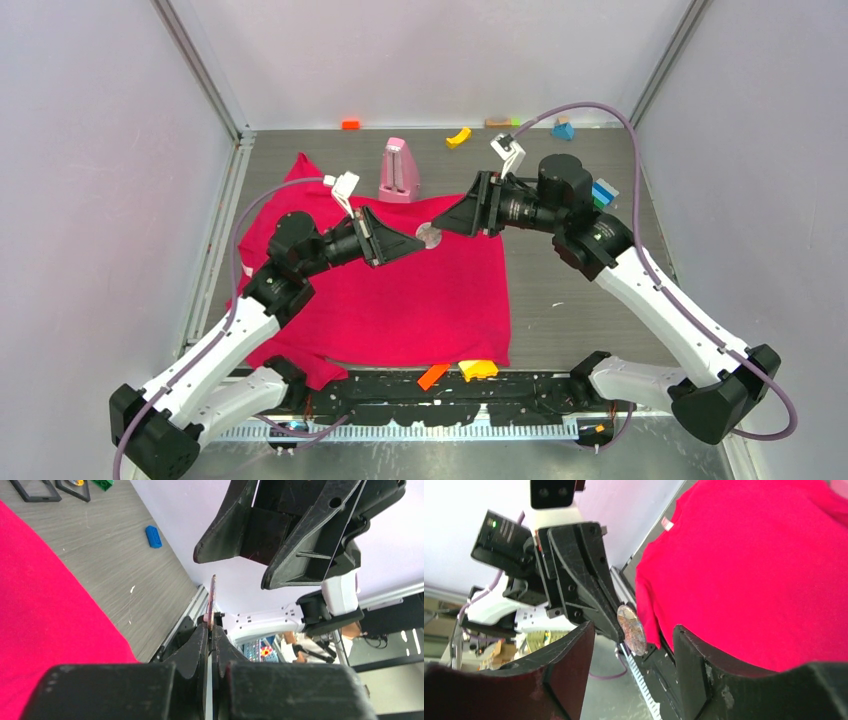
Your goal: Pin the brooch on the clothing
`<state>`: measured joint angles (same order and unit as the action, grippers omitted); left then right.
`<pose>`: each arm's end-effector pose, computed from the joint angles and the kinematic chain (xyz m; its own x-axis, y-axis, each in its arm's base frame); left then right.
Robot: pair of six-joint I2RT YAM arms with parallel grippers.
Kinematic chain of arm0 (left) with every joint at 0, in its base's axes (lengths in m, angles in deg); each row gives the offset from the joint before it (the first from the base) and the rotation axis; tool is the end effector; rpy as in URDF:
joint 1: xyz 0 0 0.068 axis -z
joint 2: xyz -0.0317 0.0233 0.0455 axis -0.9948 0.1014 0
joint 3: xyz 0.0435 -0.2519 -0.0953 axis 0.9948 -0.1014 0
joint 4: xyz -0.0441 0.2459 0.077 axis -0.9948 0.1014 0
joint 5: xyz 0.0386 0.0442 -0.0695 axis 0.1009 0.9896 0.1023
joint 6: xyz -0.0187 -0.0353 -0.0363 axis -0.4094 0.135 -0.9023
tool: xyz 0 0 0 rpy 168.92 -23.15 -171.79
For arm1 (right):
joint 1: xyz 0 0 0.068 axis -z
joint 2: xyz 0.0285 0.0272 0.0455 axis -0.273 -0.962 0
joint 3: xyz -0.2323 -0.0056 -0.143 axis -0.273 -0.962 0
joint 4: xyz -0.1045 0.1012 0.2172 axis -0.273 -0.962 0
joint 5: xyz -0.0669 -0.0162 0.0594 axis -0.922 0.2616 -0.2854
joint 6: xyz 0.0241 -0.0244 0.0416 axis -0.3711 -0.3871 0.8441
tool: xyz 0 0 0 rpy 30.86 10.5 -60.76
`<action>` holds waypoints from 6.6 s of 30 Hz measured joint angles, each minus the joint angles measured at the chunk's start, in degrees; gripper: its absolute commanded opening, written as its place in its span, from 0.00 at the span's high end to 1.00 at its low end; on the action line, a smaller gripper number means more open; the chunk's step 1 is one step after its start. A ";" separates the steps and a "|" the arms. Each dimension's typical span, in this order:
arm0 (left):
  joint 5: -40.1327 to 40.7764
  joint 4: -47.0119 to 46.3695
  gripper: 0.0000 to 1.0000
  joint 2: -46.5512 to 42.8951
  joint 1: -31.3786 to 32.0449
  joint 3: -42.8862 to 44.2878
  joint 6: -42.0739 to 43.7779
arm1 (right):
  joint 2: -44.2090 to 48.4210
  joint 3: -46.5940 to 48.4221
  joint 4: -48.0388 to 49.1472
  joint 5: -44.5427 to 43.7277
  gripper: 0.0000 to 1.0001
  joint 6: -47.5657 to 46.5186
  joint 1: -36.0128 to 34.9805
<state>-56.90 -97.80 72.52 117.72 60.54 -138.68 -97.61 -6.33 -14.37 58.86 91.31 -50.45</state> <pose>0.1648 -0.1319 0.3482 -0.7686 -0.3640 -0.5262 0.4879 0.1986 -0.8500 0.1969 0.1580 0.4032 -0.6987 0.1802 -0.6924 -0.5899 0.4026 0.7000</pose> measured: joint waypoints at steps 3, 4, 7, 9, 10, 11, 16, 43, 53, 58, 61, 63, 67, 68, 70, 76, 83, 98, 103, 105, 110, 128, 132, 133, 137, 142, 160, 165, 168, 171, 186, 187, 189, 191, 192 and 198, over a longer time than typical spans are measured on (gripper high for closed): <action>-2.10 1.11 1.00 -0.02 0.00 0.42 1.16 | -0.02 0.83 -2.47 3.67 0.43 -1.92 0.02; -2.71 1.22 1.00 -0.07 0.00 0.42 1.38 | -0.02 0.98 -3.63 4.90 0.44 -2.60 0.00; -3.80 1.62 1.00 -0.09 0.00 0.42 1.68 | -0.02 1.01 -5.79 7.04 0.51 -3.72 -0.02; -4.42 1.70 1.00 -0.09 0.00 0.42 1.97 | -0.02 1.01 -7.15 8.61 0.56 -4.24 -0.02; -4.61 1.70 1.00 -0.09 0.00 0.42 2.08 | -0.02 1.01 -7.34 8.94 0.57 -4.39 -0.02; -4.87 1.70 1.00 -0.09 0.00 0.42 2.14 | -0.02 1.01 -7.52 9.42 0.60 -4.57 -0.02; -6.16 1.64 1.00 -0.07 0.00 0.42 2.12 | -0.02 0.87 -7.39 10.95 0.71 -4.79 -0.02; -4.55 11.45 0.00 1.40 -3.41 3.10 0.92 | -1.36 -0.15 -7.63 2.82 0.99 -15.89 -1.73; -0.94 18.34 0.00 -0.90 -12.33 -1.62 -13.44 | -3.85 -8.63 0.37 -20.61 0.99 -34.34 -11.93; -0.24 20.57 0.00 -0.02 -12.31 -1.66 -17.68 | -4.20 -10.43 6.25 -31.06 0.99 -45.64 -20.11; -0.09 21.14 0.00 0.66 -12.31 -1.66 -19.41 | -4.24 -11.72 9.81 -36.22 0.99 -52.39 -24.28; -0.09 21.18 0.00 1.29 -12.31 -1.66 -20.15 | -4.50 -12.04 11.47 -38.95 0.99 -55.98 -26.34; -0.09 21.18 0.08 2.23 -12.31 -1.66 -21.38 | -5.62 -12.07 14.60 -43.43 0.99 -62.12 -29.49; -0.11 21.18 0.14 2.32 -12.31 -1.66 -21.57 | -5.92 -12.07 15.32 -44.39 0.99 -63.49 -30.05; -0.11 21.00 0.30 2.32 -12.31 -1.97 -21.97 | -6.56 -12.07 16.37 -45.81 0.99 -65.57 -30.82; -0.09 19.91 0.54 2.32 -12.31 -3.82 -23.30 | -8.61 -12.07 17.16 -47.65 0.99 -69.55 -31.95; -0.37 17.77 0.73 2.32 -12.31 -4.37 -24.48 | -9.60 -12.07 17.14 -49.22 0.99 -72.39 -33.16; 1.57 13.35 1.00 -0.61 -12.31 -7.34 -22.01 | -8.13 -14.34 20.55 -57.90 0.32 -70.99 -37.44; 6.14 9.29 1.00 -8.52 -12.31 -11.82 -18.60 | -3.37 -15.76 19.45 -61.33 0.28 -62.05 -37.24; 7.61 8.15 1.00 -11.23 -12.31 -12.81 -16.79 | -2.14 -15.52 18.23 -62.07 0.28 -57.37 -36.68; 9.55 5.62 1.00 -15.17 -12.31 -13.00 -12.09 | 0.76 -14.10 13.40 -55.76 0.28 -39.23 -29.97; -7.56 -12.22 1.00 -11.74 -12.31 -13.40 -3.76 | 1.44 -17.09 30.84 -0.02 0.41 9.40 -5.03; -10.95 -13.73 1.00 -11.02 -12.31 -11.67 -3.39 | -0.85 -17.09 33.92 6.73 0.49 13.09 -5.03; -11.56 -14.10 1.00 -11.02 -12.31 -11.26 -3.39 | -1.16 -17.09 34.56 8.35 0.50 13.73 -5.03; -13.18 -15.04 1.00 -10.97 -12.31 -10.36 -3.39 | -1.86 -17.09 35.98 12.17 0.54 15.26 -5.03; -14.43 -15.17 1.00 -10.82 -12.31 -10.29 -3.41 | -2.73 -17.07 36.46 14.49 0.55 15.96 -5.01; -16.26 -15.17 1.00 -10.47 -12.44 -10.29 -3.43 | -5.73 -15.67 37.31 15.63 0.65 17.05 -5.01; -16.61 -15.13 1.00 -10.34 -12.57 -10.29 -3.43 | -5.86 -15.65 37.33 15.67 0.64 17.22 -5.01; -16.68 -15.13 1.00 -10.34 -12.57 -10.29 -3.43 | -5.86 -15.65 37.33 15.69 0.58 17.42 -5.01; -16.65 -15.02 1.00 -10.34 -12.57 -10.29 -3.39 | -5.84 -15.65 37.70 15.63 0.54 17.84 -5.01; -17.16 -13.81 1.00 -10.08 -12.57 -8.15 -3.41 | -3.06 -16.22 39.47 15.82 0.55 18.53 -4.52; -17.27 -13.88 1.00 -9.97 -12.57 -8.04 -3.41 | -3.08 -16.41 40.22 15.89 0.57 19.10 -4.52; -17.33 -13.97 1.00 -9.94 -12.57 -8.02 -3.45 | -3.37 -16.57 41.66 16.09 0.58 20.06 -4.55; -17.40 -14.03 1.00 -9.94 -12.57 -8.02 -3.50 | -4.11 -16.57 43.76 16.13 0.58 21.18 -4.70; -17.53 -14.08 1.00 -9.94 -12.57 -8.02 -3.52 | -4.42 -16.57 44.26 16.15 0.59 21.51 -4.79; -17.55 -14.10 1.00 -9.94 -12.57 -8.02 -3.65 | -6.25 -16.57 46.03 16.52 0.67 22.62 -5.84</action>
<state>-74.45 -111.90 62.57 105.15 52.52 -142.33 -103.86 -22.90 31.66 75.39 113.93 -56.29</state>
